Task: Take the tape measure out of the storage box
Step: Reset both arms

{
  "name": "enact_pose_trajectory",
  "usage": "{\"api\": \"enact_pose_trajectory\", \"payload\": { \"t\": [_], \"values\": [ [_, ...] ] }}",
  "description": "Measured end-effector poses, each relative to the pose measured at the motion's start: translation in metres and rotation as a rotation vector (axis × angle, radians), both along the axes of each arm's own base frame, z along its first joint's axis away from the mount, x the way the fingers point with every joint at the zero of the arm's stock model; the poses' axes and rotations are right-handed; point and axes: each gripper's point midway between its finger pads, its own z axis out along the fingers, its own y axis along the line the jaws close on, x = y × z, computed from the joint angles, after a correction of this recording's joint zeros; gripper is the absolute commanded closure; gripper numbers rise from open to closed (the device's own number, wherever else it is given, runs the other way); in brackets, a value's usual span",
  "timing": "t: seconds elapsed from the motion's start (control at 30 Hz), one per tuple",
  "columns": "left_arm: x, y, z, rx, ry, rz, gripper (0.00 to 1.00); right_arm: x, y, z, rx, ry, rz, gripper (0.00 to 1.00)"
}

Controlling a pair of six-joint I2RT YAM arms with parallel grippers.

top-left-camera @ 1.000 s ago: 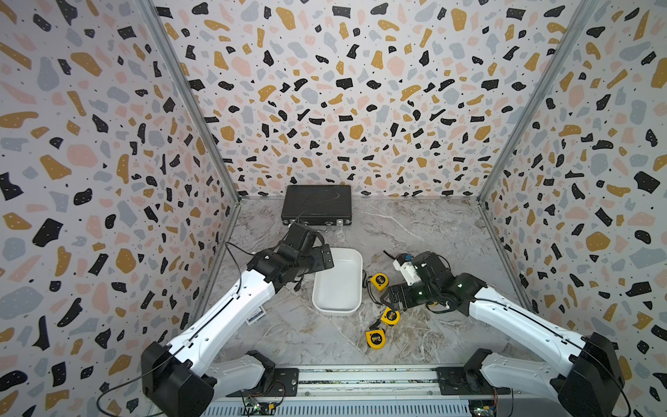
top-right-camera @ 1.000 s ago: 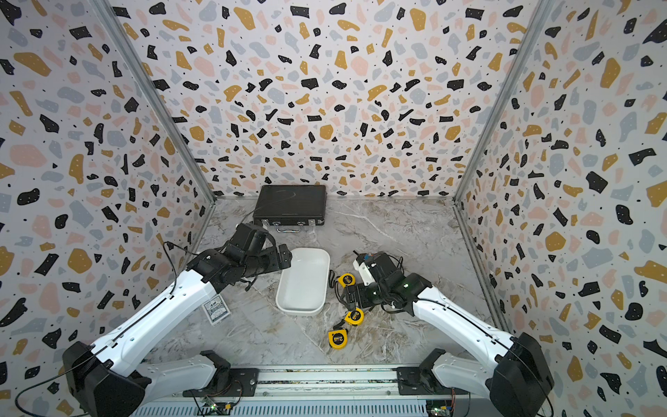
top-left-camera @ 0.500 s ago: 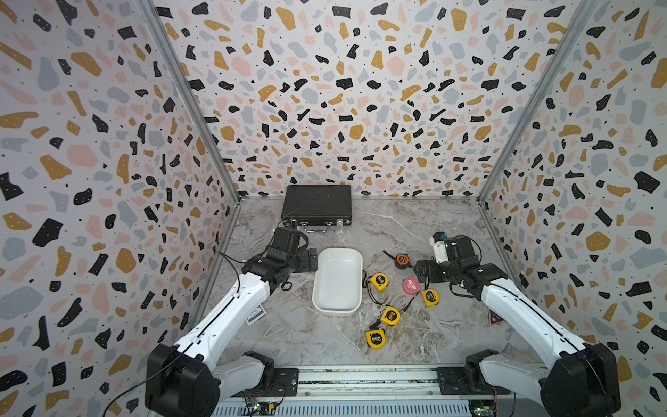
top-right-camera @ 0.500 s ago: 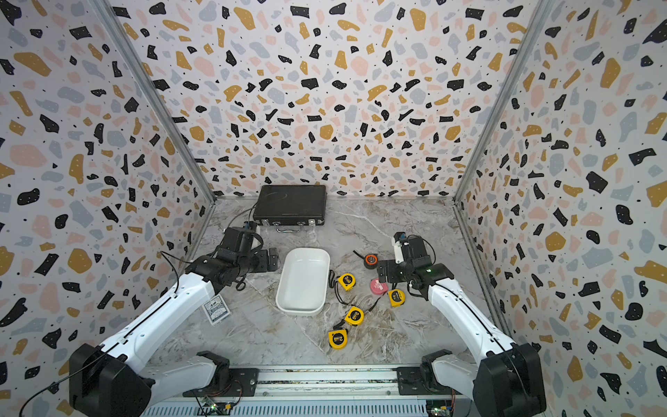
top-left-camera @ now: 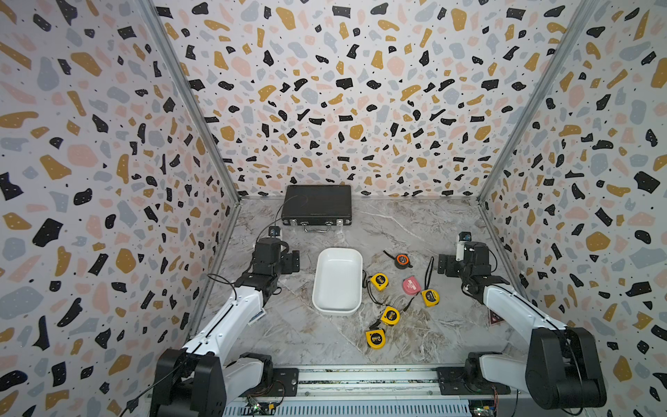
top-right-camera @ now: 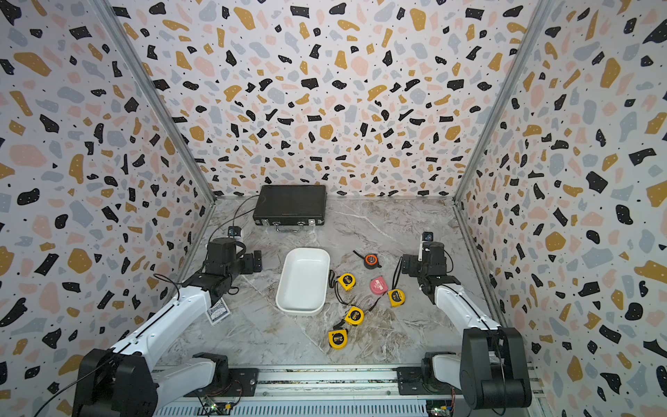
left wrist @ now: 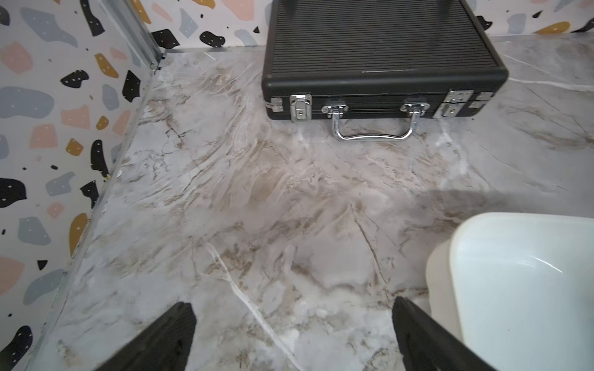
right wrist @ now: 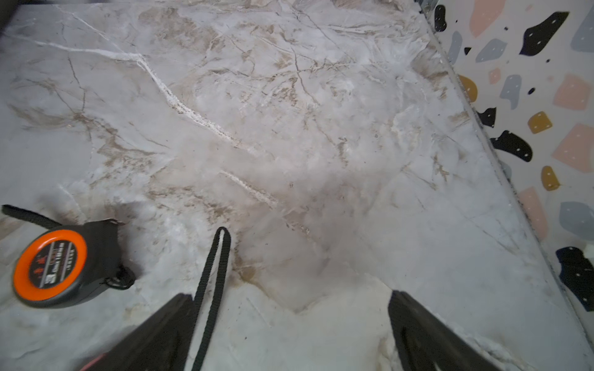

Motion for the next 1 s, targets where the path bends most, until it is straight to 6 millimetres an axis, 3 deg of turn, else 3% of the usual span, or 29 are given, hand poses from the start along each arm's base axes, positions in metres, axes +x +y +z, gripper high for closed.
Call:
{"api": "enact_pose_trajectory", "payload": {
  "t": [0.23,0.4,0.67,0.77,1.0],
  "values": [
    [0.016,0.027,-0.023,-0.01,-0.042,0.053,0.0,0.012,-0.008,-0.009,-0.064,-0.092,-0.002,0.01],
    [0.027,0.026,-0.032,-0.025,-0.064,0.023,0.0,0.018,-0.016,-0.007,-0.08,-0.165,-0.022,0.01],
    [0.026,0.017,-0.058,-0.044,-0.087,-0.029,0.0,0.0,-0.022,-0.058,-0.095,-0.144,-0.046,0.01],
    [0.022,0.016,-0.067,-0.047,-0.074,-0.035,0.0,0.005,-0.023,-0.049,-0.097,-0.187,-0.054,0.01],
    [0.027,0.015,-0.058,-0.047,-0.133,-0.038,0.0,0.012,-0.024,-0.034,-0.111,-0.252,-0.069,0.01]
  ]
}}
